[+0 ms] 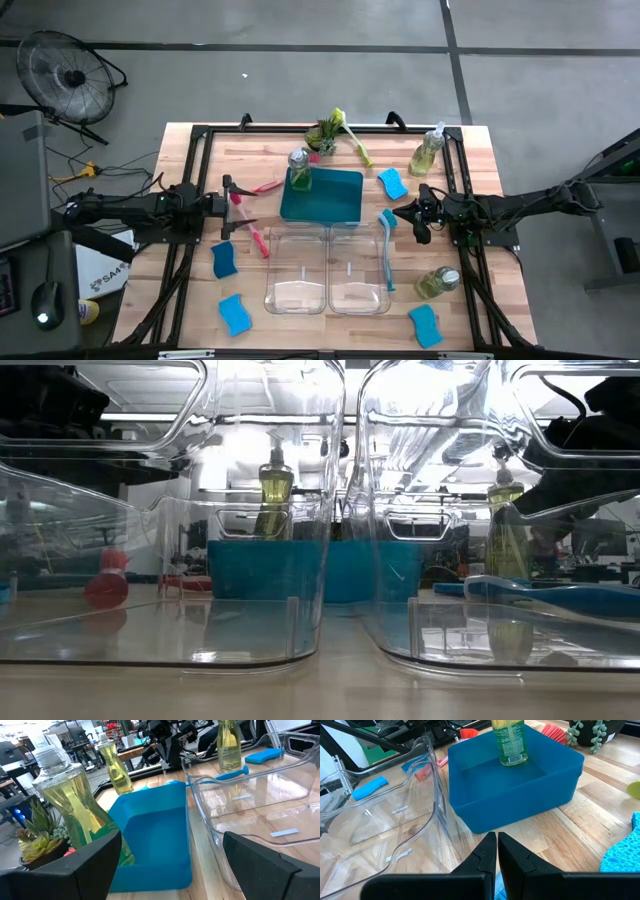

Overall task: Pick & Place Kitchen Sink Supplies
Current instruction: Put the green dish soap into the blue bin

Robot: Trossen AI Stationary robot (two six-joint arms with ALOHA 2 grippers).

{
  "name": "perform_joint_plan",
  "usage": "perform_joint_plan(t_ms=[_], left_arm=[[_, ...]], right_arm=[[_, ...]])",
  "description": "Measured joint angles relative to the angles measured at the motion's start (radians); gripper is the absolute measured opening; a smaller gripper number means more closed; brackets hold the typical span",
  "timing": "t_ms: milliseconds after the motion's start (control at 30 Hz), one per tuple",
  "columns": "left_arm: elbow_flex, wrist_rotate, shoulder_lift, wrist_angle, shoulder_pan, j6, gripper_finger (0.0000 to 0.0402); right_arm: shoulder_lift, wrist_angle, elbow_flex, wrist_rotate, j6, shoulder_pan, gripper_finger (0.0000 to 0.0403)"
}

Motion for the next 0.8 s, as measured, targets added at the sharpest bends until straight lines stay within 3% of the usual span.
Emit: perform_joint_plan(t_ms=[267, 433, 567, 800], left_arm=[[0.0, 0.0, 0.0, 0.0, 0.0, 0.0, 0.0344], [0.0, 0.001, 0.0, 0.0, 0.0, 0.0, 0.0344], [0.0, 0.001, 0.0, 0.0, 0.0, 0.0, 0.0344], [0.001, 0.001, 0.0, 0.0, 0.0, 0.0, 0.0344]], right_arm=[[0.0, 0.004, 0.0, 0.0, 0.003, 0.0, 0.0012], [0.0, 0.017, 0.0, -0.025, 0.152, 0.0, 0.0012], [0.002, 0.078, 0.002, -0.013, 0.166, 0.0, 0.0012], [0.023, -0.026, 0.114, -0.018, 0.138, -0.002, 0.0012]])
